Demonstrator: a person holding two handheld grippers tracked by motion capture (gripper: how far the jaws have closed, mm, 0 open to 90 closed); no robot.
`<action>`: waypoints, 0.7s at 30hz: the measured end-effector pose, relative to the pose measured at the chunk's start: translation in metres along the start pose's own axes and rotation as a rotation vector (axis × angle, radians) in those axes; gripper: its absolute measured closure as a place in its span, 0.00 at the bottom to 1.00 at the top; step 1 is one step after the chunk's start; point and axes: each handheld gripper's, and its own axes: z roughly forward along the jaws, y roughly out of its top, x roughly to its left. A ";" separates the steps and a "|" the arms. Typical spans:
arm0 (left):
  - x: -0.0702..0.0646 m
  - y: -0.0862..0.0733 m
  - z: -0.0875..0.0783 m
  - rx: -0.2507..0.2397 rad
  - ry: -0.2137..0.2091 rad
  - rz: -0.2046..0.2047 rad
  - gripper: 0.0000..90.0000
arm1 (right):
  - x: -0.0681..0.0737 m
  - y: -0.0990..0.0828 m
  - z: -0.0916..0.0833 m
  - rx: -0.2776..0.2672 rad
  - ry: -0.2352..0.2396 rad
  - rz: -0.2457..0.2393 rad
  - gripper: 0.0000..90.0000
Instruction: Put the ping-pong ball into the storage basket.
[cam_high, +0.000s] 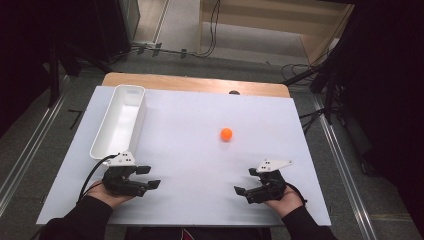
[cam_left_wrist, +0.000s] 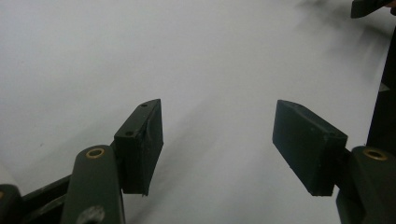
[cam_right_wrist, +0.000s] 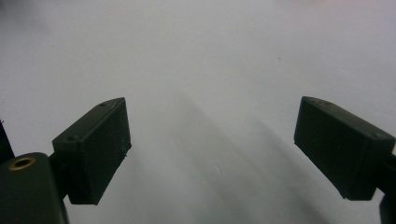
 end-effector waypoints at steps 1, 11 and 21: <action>0.000 0.000 0.000 0.006 -0.004 -0.001 0.38 | 0.000 0.000 0.000 0.000 0.002 -0.001 0.11; 0.000 0.002 0.003 0.024 -0.012 0.003 0.34 | 0.001 -0.002 0.000 0.000 0.001 0.002 0.11; 0.001 0.003 0.003 0.021 0.001 -0.005 0.30 | 0.001 -0.002 -0.001 0.001 0.003 0.000 0.11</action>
